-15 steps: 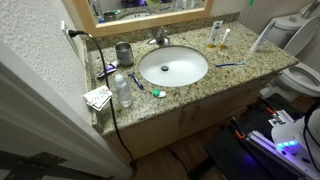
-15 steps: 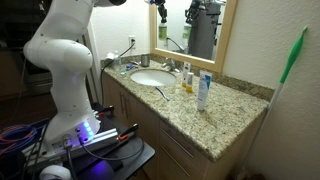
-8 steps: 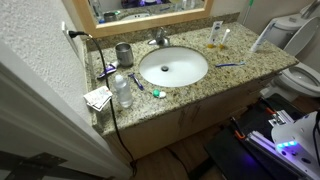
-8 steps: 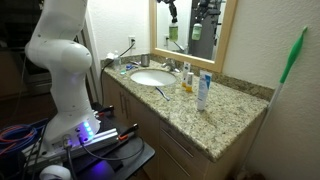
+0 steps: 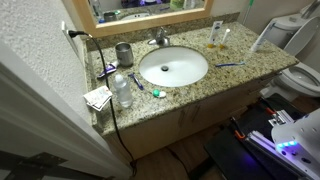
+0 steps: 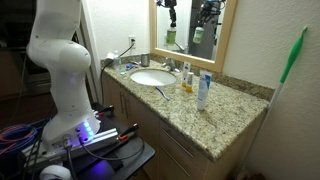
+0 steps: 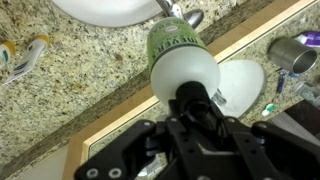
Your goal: Move the container from the left of the faucet to the right of the faucet.
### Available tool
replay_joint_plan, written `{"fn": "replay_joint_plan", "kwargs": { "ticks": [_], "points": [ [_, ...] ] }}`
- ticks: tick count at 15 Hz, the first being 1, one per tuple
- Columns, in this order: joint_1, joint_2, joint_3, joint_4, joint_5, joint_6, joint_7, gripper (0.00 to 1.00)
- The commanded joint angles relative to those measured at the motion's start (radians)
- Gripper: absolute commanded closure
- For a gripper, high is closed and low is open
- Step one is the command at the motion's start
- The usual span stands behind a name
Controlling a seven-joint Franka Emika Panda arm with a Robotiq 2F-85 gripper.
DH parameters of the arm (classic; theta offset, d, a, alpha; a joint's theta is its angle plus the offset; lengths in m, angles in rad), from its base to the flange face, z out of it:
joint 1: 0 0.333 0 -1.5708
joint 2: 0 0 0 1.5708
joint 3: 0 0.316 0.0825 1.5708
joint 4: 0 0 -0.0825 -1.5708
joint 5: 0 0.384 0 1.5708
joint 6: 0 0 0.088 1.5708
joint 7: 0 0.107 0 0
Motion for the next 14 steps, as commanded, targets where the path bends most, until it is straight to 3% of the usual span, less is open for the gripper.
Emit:
{"fn": "replay_joint_plan", "kwargs": {
  "ticks": [1, 5, 6, 10, 11, 13, 14],
  "points": [
    [0.006, 0.011, -0.006, -0.011, -0.025, -0.011, 0.004, 0.93],
    [0.018, 0.000, -0.033, -0.153, -0.147, 0.068, 0.072, 0.93],
    [-0.018, -0.001, 0.003, -0.184, -0.171, 0.105, 0.105, 0.93],
    [-0.061, 0.016, 0.002, -0.292, -0.138, 0.294, 0.221, 0.93],
    [-0.051, 0.032, 0.012, -0.232, -0.163, 0.218, 0.185, 0.70],
    [-0.063, 0.037, 0.007, -0.265, -0.160, 0.266, 0.213, 0.70],
    [-0.065, 0.039, 0.007, -0.267, -0.159, 0.269, 0.217, 0.93]
  ]
}}
